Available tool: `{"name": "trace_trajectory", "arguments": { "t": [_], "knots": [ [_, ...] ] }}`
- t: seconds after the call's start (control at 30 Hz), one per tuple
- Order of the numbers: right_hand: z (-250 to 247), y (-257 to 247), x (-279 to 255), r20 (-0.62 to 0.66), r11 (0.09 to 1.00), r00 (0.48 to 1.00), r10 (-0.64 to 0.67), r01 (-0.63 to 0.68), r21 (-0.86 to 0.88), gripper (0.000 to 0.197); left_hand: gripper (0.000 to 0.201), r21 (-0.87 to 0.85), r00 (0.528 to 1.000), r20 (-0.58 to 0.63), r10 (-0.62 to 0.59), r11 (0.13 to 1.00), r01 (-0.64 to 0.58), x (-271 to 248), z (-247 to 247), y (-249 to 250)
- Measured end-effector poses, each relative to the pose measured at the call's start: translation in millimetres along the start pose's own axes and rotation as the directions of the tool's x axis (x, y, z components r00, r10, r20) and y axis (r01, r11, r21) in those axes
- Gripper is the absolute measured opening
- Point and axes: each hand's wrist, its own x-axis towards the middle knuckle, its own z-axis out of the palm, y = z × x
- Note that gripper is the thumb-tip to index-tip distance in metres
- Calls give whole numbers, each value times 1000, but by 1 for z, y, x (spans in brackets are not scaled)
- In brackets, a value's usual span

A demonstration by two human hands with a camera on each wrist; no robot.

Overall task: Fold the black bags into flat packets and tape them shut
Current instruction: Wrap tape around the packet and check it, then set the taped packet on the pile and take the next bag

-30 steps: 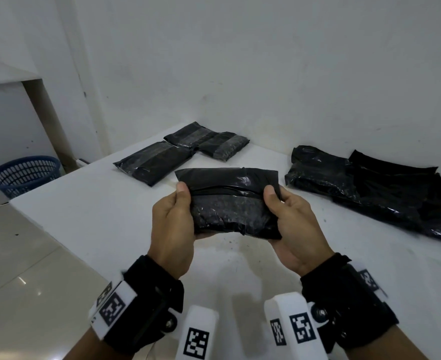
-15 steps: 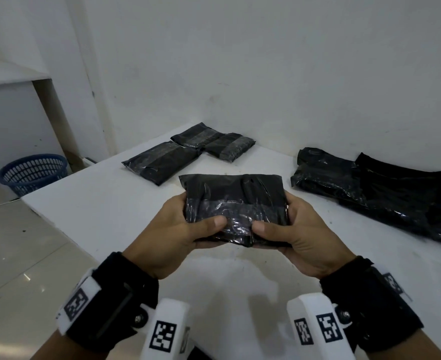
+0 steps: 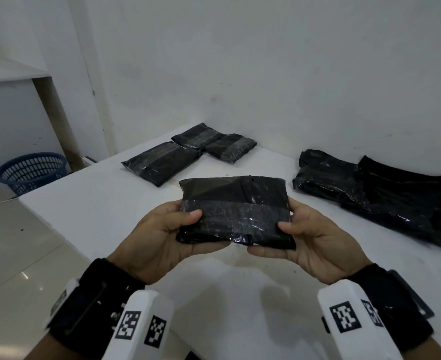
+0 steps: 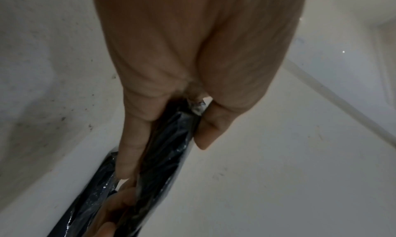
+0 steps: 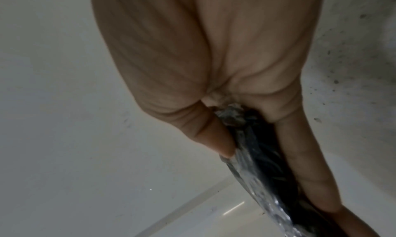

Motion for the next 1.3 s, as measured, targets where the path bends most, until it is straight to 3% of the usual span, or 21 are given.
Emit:
{"name": "trace_trajectory", "arguments": {
  "t": [0.3,0.5,0.7,0.83,0.93,1.13,1.3],
  "knots": [
    [-13,-13,24,-182,998,982,48,-54,-32,57,42,45,996,-88,35,999,-31,13,-13,5],
    [-25,-18,58,-359,987,929,88,-129,-91,48,42,88,977,-208,-39,994,59,37,-24,13],
    [-42,-29,118,-533,908,844,62,-269,-321,32,13,334,850,-514,-112,887,319,74,-43,13],
    [-46,-28,157,-621,827,784,11,-356,-435,23,11,264,817,-560,-139,905,334,102,-55,7],
    [-55,-24,180,-642,844,766,-17,-333,-420,29,5,155,803,-567,-183,934,322,119,-63,11],
    [-74,-20,206,-632,839,775,-9,-338,-427,52,11,159,790,-595,-150,941,298,143,-76,23],
    [-81,-27,202,-618,756,783,-71,-362,-546,67,8,151,780,-617,-104,957,248,153,-79,22]
  ]
}}
